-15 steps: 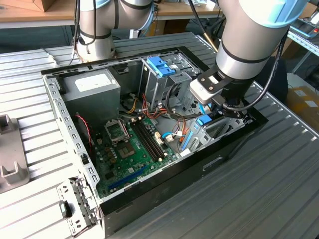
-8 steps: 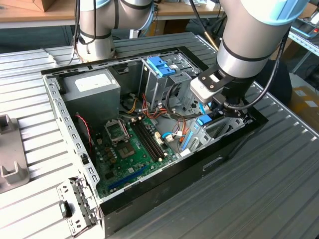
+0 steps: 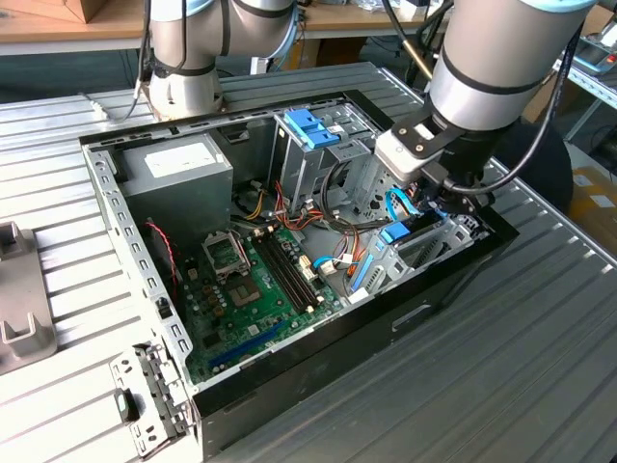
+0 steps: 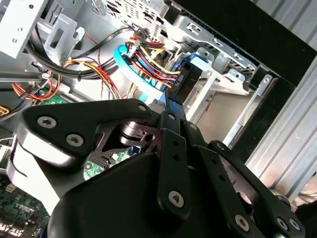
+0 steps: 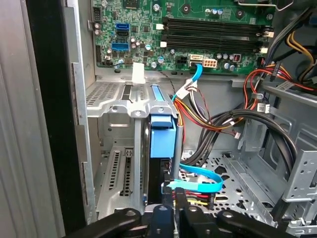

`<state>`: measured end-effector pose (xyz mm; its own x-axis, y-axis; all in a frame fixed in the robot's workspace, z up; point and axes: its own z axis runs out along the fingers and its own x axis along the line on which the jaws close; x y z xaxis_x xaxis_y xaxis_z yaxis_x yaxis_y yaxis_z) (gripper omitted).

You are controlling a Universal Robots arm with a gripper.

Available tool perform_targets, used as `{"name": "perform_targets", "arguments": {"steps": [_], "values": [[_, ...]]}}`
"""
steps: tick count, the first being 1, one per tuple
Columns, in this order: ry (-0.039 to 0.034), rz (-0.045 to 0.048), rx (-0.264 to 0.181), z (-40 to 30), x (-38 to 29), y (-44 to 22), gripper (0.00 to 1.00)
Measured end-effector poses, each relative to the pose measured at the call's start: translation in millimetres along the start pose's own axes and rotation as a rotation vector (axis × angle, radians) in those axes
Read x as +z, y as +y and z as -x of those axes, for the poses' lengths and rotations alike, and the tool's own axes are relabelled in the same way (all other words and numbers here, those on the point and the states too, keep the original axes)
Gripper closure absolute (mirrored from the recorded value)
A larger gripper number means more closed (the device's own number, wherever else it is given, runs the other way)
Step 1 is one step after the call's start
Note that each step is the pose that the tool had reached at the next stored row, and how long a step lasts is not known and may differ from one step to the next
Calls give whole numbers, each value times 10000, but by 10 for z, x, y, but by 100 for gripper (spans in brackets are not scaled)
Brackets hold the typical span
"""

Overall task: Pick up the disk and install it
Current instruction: 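Insert the second disk wire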

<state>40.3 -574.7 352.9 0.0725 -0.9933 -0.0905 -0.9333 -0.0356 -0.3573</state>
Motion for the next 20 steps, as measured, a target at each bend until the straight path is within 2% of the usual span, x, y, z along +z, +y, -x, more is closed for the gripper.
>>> {"name": "perform_targets", "arguments": {"steps": [1, 2, 4, 5, 7, 8, 9, 10, 11, 13, 15, 16, 17, 18, 20], "values": [[1, 47, 4, -1, 5, -15, 90], [-2, 154, 16, -2, 11, -27, 90], [20, 535, 44, -5, 24, -63, 90], [40, 768, 60, -7, 32, -82, 90], [97, 1434, 104, -11, 52, -134, 90], [115, 1675, 120, -13, 60, -154, 90], [126, 1834, 132, -14, 64, -170, 90], [140, 2188, 160, -17, 78, -210, 90], [146, 2453, 182, -19, 93, -244, 90], [227, 3187, 228, -26, 130, -336, 90], [293, 3611, 251, -31, 149, -387, 90], [346, 3924, 266, -33, 164, -424, 90], [413, 4151, 272, -33, 175, -457, 90], [490, 4214, 275, -35, 187, -486, 90], [620, 4227, 342, -37, 200, -516, 90]]}}
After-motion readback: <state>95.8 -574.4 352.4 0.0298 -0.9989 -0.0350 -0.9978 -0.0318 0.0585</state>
